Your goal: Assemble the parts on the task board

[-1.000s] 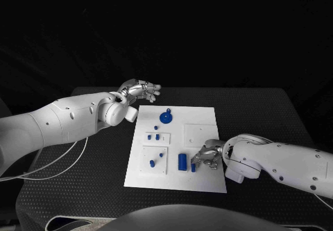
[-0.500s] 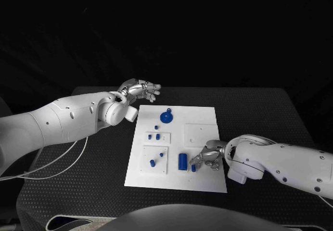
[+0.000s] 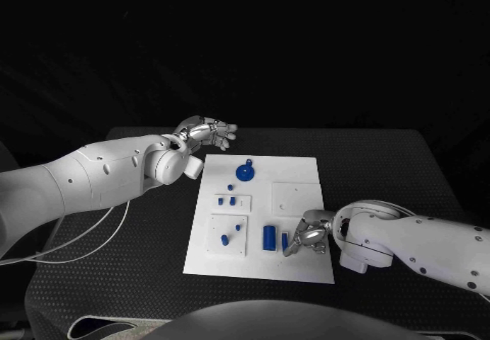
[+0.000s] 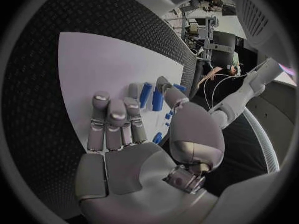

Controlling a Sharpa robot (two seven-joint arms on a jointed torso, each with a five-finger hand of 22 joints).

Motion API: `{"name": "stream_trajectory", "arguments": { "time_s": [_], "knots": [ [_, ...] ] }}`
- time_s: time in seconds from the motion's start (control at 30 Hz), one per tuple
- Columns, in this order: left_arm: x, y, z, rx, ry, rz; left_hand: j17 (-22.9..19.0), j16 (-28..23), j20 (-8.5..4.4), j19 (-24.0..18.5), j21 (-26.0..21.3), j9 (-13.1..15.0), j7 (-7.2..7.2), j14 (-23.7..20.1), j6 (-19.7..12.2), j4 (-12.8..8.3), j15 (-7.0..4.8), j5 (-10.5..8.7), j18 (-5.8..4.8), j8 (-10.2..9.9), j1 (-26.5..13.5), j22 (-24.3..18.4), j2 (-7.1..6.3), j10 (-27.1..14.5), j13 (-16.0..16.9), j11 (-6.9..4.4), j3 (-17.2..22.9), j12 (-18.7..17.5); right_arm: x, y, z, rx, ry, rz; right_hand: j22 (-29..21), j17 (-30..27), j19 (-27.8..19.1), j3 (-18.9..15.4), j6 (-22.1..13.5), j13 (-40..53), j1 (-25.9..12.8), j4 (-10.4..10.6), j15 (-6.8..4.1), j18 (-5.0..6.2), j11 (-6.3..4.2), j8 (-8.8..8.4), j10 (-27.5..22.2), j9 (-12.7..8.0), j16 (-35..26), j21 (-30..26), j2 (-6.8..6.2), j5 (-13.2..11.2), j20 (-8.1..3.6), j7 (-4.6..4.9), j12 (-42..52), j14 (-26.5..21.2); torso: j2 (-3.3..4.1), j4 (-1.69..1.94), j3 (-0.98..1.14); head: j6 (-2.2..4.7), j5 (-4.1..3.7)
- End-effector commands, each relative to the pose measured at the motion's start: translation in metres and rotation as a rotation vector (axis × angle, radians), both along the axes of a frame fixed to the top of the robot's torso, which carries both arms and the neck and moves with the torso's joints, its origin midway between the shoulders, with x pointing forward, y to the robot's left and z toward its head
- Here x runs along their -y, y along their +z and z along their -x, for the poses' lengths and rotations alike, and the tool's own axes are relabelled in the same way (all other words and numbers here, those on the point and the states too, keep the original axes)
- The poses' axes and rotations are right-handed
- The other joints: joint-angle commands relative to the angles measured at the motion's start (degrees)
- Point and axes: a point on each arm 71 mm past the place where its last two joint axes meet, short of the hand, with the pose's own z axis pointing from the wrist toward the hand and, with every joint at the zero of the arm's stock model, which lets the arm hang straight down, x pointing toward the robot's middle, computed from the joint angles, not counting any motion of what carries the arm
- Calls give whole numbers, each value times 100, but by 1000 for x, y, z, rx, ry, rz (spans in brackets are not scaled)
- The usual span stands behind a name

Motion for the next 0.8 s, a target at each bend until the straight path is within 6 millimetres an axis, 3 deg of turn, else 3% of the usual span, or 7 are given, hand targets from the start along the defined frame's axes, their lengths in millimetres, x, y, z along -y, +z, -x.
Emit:
{"name": "stream_trajectory", "arguments": {
  "time_s": [0.03,0.47,0.57,0.63,0.67,0.7,0.8],
  "knots": [
    [3,1,0,4,-20,5,10,-21,-11,-19,-34,-8,19,26,-41,-1,14,25,70,1,-6,11,39,-17,-7,29,23,15,-1,-1,1,21,52,27,-7,-7,-23,-24,-19,5,46,-3,-20,40,-16,18,-21,5,27,-2,15,-8,-10,-3,-34,-16,1,0,3,1,-3],
    [3,1,0,2,-20,5,18,-27,-9,-19,-39,-8,20,27,-42,3,16,17,67,2,-20,17,33,-16,-6,30,13,16,-1,-4,0,29,55,43,-40,-23,1,-55,8,-5,56,143,-21,40,-22,20,7,-7,25,-24,226,1,0,-9,-49,1,0,-1,4,-6,-6],
    [3,1,0,0,-20,2,19,-28,-9,-19,-39,-8,20,27,-42,4,16,17,67,2,-21,18,35,-16,-6,30,13,16,-3,-5,-1,49,56,56,-47,-27,5,-61,20,-7,-19,254,-21,40,-24,18,15,-15,24,-30,309,1,5,-12,-55,6,2,2,2,-8,-10],
    [3,1,0,0,-22,2,20,-28,-9,-18,-39,-8,20,27,-42,4,16,17,67,2,-21,18,35,-16,-6,30,13,16,-3,-5,-2,63,56,64,-53,-31,6,-59,35,-9,-129,379,-22,40,-28,17,25,-24,25,-35,436,13,8,-16,-59,10,3,6,1,-9,-15],
    [3,1,0,0,-22,2,21,-28,-9,-18,-40,-8,20,27,-42,4,16,17,67,3,-21,19,35,-16,-6,30,13,16,-4,-5,-2,65,59,65,-54,-32,8,-16,42,-10,-105,393,-26,40,-33,17,30,-28,26,-35,433,-9,1,-19,-61,13,2,5,1,-11,-15],
    [3,1,0,0,-22,2,21,-28,-9,-18,-40,-8,20,27,-42,4,16,17,67,3,-21,19,35,-16,-6,30,12,16,-4,-5,-2,65,59,66,-71,-39,34,261,67,-16,-28,579,-41,40,-20,25,49,-30,24,-43,294,-24,-21,-56,-69,22,2,7,1,-10,-16],
    [5,1,0,0,-25,4,22,-29,-9,-18,-40,-8,20,27,-42,4,16,16,67,3,-22,20,35,-16,-6,30,12,16,-5,-5,-3,80,63,75,-68,-41,45,363,69,-14,-15,655,-41,40,-46,27,64,-29,30,-31,352,-30,-26,-33,-67,30,0,6,-2,-15,-19]
  ]
}}
